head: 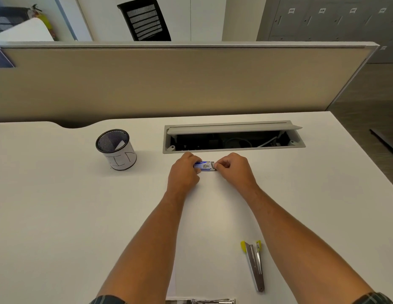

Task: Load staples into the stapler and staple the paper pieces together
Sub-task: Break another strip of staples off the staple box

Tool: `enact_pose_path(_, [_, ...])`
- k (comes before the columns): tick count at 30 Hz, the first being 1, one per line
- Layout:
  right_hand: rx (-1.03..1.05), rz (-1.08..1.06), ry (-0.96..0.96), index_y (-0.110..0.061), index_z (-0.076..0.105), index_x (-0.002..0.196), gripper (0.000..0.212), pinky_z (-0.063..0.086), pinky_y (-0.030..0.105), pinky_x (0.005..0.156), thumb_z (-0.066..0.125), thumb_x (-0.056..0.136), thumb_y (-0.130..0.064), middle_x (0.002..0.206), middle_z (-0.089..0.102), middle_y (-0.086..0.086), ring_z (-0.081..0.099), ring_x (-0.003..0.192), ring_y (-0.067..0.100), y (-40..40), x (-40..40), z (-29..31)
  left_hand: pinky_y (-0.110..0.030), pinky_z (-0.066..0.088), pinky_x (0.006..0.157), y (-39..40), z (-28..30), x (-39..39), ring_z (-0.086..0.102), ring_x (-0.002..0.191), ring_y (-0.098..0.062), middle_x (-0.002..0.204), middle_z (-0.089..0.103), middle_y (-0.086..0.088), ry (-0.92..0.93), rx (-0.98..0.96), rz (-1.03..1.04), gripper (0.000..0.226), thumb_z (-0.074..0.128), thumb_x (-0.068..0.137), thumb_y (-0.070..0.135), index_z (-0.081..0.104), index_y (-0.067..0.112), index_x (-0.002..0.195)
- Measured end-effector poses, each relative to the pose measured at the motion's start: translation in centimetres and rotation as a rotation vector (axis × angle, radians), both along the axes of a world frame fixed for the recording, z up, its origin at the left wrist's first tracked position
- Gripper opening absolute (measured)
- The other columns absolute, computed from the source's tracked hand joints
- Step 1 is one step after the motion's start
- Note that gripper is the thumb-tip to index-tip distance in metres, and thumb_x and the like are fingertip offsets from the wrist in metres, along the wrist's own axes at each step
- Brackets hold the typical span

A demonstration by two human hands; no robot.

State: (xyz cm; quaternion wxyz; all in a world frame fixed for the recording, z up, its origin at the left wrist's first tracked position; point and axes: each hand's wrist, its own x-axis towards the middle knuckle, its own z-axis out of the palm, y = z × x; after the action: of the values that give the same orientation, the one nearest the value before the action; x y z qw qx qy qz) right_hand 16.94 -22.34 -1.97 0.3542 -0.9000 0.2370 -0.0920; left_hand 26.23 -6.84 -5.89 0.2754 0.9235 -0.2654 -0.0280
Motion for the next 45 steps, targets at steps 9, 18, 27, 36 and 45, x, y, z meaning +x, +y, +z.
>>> enact_pose_path(9, [0.01, -0.137, 0.106, -0.009, 0.079, 0.093, 0.019, 0.046, 0.02, 0.054, 0.07, 0.091, -0.025, 0.086, 0.075, 0.008, 0.064, 0.069, 0.017, 1.1, 1.2, -0.2, -0.016, 0.041, 0.076, -0.1, 0.0, -0.1, 0.051, 0.087, -0.008, 0.119, 0.066, -0.001, -0.006, -0.004, -0.003, 0.041, 0.078, 0.086, 0.018, 0.069, 0.018, 0.125])
enact_pose_path(18, [0.081, -0.164, 0.004, -0.009, 0.067, 0.087, 0.016, 0.044, 0.018, 0.052, 0.068, 0.094, -0.024, 0.079, 0.066, 0.001, 0.06, 0.07, 0.013, 1.3, 0.4, -0.1, -0.016, 0.04, 0.075, 0.0, 0.2, -0.4, 0.051, 0.088, -0.009, 0.12, 0.066, -0.002, 0.001, 0.003, -0.006, 0.043, 0.079, 0.086, 0.019, 0.068, 0.017, 0.128])
enact_pose_path(27, [0.187, -0.232, -0.077, -0.012, 0.067, 0.1, 0.011, 0.06, 0.034, 0.071, 0.068, 0.089, -0.011, 0.087, 0.072, 0.011, 0.07, 0.079, 0.027, 0.2, -1.3, 0.8, -0.016, 0.041, 0.076, 0.1, 0.1, -0.2, 0.049, 0.089, -0.009, 0.121, 0.065, -0.004, 0.008, 0.005, -0.032, 0.044, 0.078, 0.085, 0.018, 0.067, 0.017, 0.128])
enact_pose_path(36, [0.161, -0.178, -0.05, -0.009, 0.078, 0.106, 0.02, 0.063, 0.031, 0.072, 0.061, 0.098, -0.018, 0.091, 0.077, 0.012, 0.072, 0.072, 0.019, 0.8, -1.2, 0.0, -0.017, 0.042, 0.077, 0.1, 0.4, -0.4, 0.05, 0.089, -0.01, 0.121, 0.064, -0.003, -0.003, 0.006, -0.032, 0.043, 0.077, 0.087, 0.018, 0.066, 0.016, 0.129])
enact_pose_path(45, [0.006, -0.061, -0.046, -0.011, 0.073, 0.125, 0.03, 0.058, 0.027, 0.073, 0.063, 0.098, -0.018, 0.112, 0.075, 0.014, 0.069, 0.084, 0.024, 1.4, -1.1, -0.3, -0.018, 0.044, 0.077, 0.2, 0.4, -0.3, 0.05, 0.088, -0.011, 0.12, 0.063, -0.004, -0.005, -0.008, -0.047, 0.041, 0.076, 0.087, 0.017, 0.067, 0.015, 0.127])
